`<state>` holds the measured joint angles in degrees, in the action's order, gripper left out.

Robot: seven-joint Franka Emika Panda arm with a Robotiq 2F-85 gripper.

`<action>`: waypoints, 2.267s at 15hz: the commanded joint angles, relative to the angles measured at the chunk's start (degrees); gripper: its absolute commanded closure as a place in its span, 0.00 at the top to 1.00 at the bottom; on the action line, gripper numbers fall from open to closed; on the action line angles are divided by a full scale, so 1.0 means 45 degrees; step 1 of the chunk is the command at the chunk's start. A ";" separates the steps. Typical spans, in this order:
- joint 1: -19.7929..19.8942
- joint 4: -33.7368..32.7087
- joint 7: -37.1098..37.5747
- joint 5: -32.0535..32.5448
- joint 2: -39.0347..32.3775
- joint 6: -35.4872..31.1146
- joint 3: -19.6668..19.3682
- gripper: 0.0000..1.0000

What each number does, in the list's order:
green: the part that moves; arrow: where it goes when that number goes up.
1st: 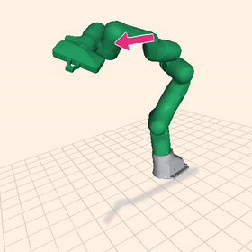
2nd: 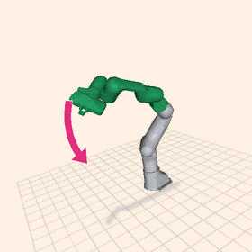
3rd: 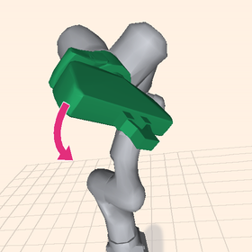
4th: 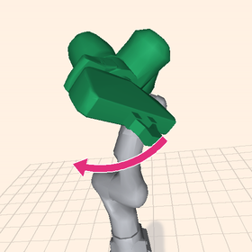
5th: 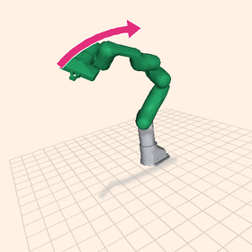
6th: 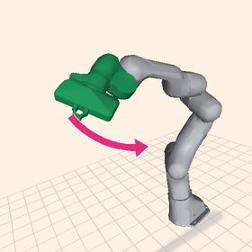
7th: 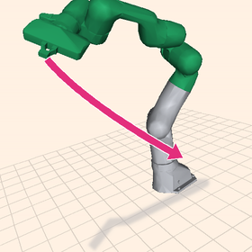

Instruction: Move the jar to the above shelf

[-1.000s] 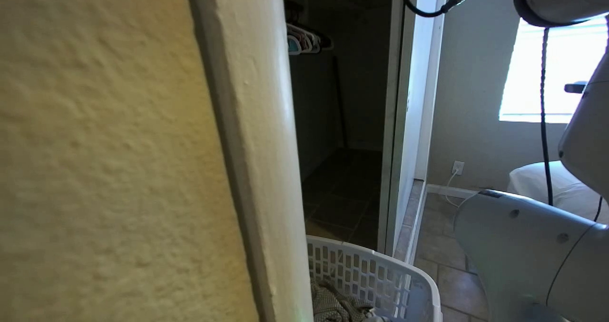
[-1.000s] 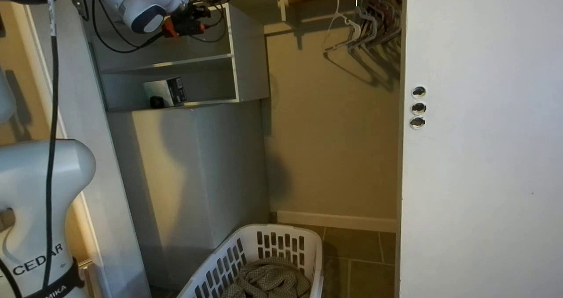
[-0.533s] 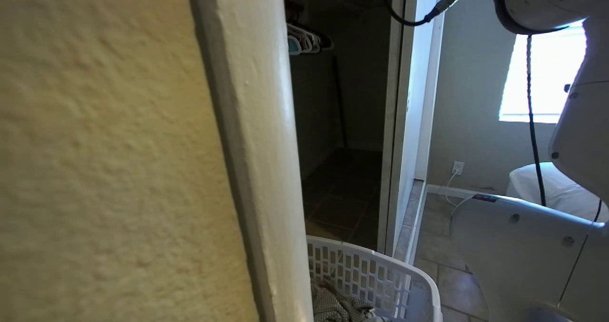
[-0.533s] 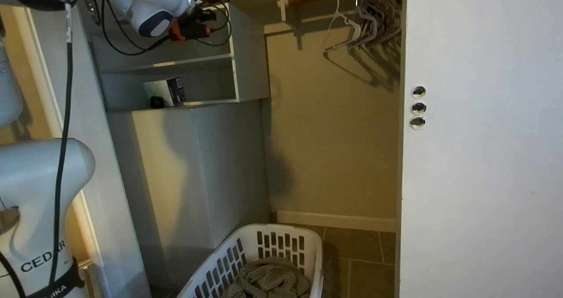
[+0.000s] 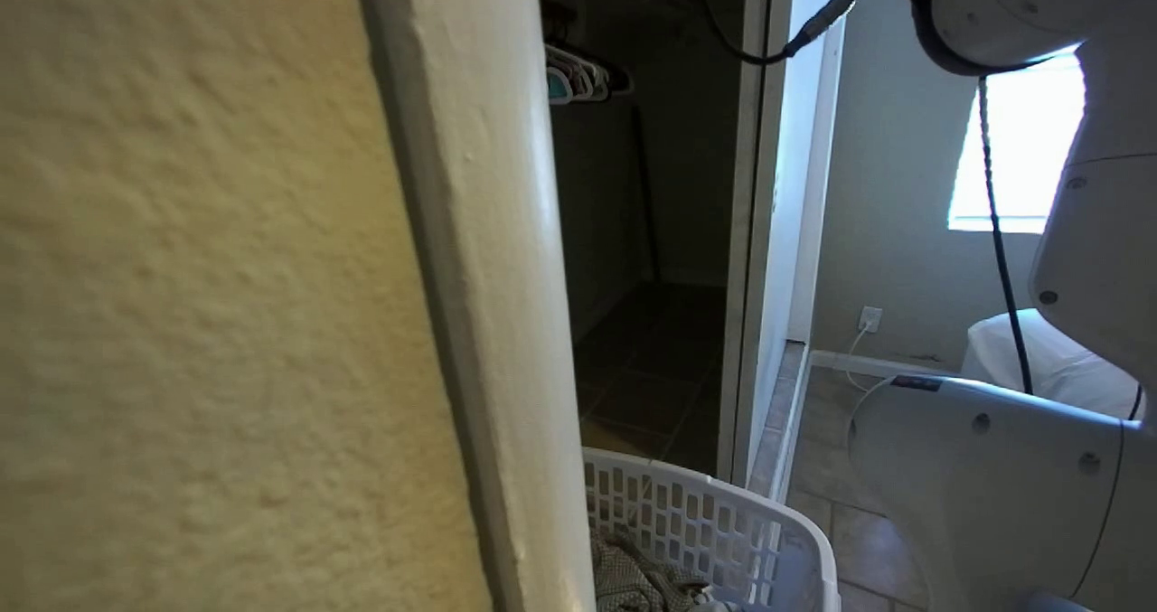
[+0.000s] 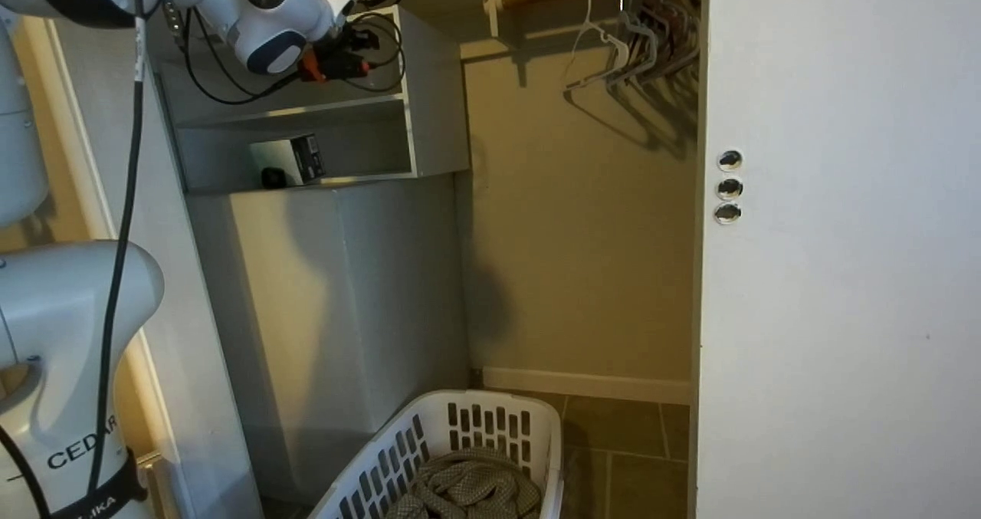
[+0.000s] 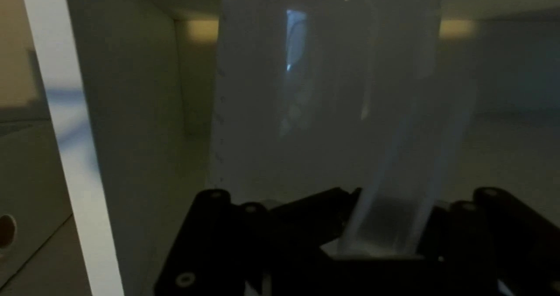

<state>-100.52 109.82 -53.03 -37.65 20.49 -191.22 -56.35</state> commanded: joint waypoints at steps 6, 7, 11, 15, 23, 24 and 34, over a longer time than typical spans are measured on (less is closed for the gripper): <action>-0.0120 -0.0252 0.0020 0.0020 -0.0712 0.0220 -0.0584 0.00; -0.0090 -0.0269 0.0027 0.0019 -0.0790 0.0312 -0.0597 0.05; 0.0149 -0.0299 0.0078 -0.0015 -0.1057 0.0606 -0.0503 0.36; 0.1452 -0.0409 0.0403 -0.0076 -0.1843 0.1491 0.0123 0.63; 0.5232 -0.0165 0.1631 0.1597 -0.2164 0.3399 0.2664 1.00; 0.5554 -0.0118 0.1818 0.1974 -0.1997 0.3665 0.2973 1.00; 1.0732 0.0248 0.4832 0.5676 -0.0251 0.8404 0.7514 1.00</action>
<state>-59.89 109.40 -31.89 -11.81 15.80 -159.03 -30.39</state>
